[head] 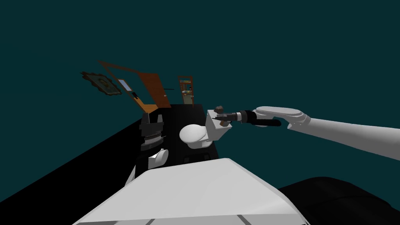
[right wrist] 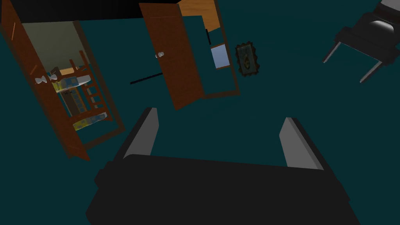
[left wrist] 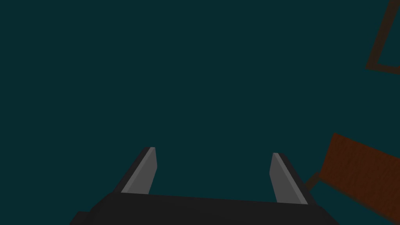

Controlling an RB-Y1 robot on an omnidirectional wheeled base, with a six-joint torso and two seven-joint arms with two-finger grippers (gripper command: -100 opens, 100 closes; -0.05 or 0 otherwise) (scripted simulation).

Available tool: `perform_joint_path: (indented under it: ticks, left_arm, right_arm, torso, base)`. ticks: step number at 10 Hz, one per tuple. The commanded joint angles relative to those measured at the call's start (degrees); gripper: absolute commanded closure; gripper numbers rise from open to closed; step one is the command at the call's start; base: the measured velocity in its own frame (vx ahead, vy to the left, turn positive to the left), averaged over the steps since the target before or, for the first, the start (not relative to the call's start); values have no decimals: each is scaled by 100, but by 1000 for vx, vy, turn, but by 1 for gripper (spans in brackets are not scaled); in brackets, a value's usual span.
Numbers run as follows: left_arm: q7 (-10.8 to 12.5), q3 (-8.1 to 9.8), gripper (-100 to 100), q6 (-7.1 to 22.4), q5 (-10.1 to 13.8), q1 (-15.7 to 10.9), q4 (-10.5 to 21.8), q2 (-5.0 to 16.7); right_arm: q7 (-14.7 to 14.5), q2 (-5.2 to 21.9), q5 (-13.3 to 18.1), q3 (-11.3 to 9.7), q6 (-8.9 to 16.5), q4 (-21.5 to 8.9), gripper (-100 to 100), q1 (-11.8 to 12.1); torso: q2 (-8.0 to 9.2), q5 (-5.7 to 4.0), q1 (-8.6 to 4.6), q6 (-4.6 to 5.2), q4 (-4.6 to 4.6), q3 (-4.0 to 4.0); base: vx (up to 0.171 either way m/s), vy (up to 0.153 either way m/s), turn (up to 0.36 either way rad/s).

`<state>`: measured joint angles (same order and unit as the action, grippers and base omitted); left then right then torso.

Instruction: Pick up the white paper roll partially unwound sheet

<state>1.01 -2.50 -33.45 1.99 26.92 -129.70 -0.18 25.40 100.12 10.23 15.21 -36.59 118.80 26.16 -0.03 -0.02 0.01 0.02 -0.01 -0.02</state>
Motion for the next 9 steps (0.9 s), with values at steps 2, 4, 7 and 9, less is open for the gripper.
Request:
perform_joint_path:
  ticks: [2,4,7,9]
  left_arm:
    - [0,0,0,0,0,0,0,0]
    - [0,0,0,0,0,0,0,0]
    - [0,0,0,0,0,0,0,0]
    - [0,0,0,0,0,0,0,0]
  right_arm:
    - [86,498,40,94,-3,-176,-100,91]
    - [157,848,86,194,-7,-349,-100,207]
    - [217,1320,133,292,-9,-526,-100,334]
    - [217,1594,133,292,-9,-526,-100,334]
  torso:
    - [-2,0,-1,1,0,-1]
    - [0,-1,-1,0,0,0]
    - [-1,-1,-1,0,0,-1]
    - [-3,-2,-3,0,-1,-2]
  base:
    - [15,0,-39]
    - [14,-6,-29]
    - [14,-4,-37]
    - [14,-5,-18]
